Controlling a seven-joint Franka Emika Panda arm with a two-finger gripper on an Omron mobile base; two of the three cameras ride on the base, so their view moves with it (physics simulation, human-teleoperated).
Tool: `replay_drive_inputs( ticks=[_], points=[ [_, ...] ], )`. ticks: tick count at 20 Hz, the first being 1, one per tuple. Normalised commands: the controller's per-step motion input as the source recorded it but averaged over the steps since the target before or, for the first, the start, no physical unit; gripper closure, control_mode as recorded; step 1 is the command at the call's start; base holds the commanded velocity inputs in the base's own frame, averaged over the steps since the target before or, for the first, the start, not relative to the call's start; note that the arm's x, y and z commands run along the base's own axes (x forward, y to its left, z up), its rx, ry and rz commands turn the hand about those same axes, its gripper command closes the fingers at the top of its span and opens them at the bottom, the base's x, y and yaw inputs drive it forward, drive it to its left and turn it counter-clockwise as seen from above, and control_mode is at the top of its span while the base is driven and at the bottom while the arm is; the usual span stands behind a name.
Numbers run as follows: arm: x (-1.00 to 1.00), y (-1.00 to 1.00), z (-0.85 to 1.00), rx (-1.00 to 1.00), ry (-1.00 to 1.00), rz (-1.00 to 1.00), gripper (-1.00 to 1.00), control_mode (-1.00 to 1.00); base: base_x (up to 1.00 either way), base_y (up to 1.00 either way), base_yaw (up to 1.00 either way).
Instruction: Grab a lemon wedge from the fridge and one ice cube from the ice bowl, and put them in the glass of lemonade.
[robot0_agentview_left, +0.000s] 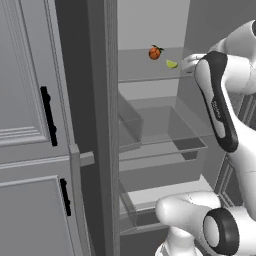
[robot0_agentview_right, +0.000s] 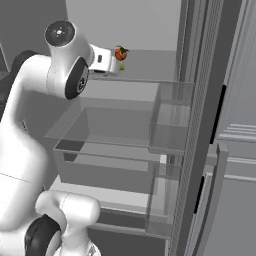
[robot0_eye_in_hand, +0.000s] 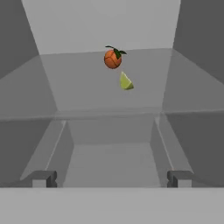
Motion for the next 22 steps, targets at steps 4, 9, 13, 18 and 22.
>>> replay_drive_inputs(
  ticks=[4, 9, 13, 18, 22],
  points=[
    [0.62, -0.07, -0.22, -0.05, 0.00, 0.11, -1.00, -1.00, 0.00, 0.00, 0.00],
    [0.71, -0.01, -0.11, 0.00, 0.05, 0.02, -1.00, -1.00, 0.00, 0.00, 0.00],
    [0.73, 0.00, -0.13, 0.00, 0.12, 0.00, -1.00, -1.00, 0.00, 0.00, 0.00],
    [0.62, -0.11, -0.08, 0.00, 0.07, 0.00, -1.00, -1.00, 0.00, 0.00, 0.00],
    [0.53, -0.14, -0.10, 0.00, 0.00, 0.00, -1.00, -1.00, 0.00, 0.00, 0.00]
  ],
)
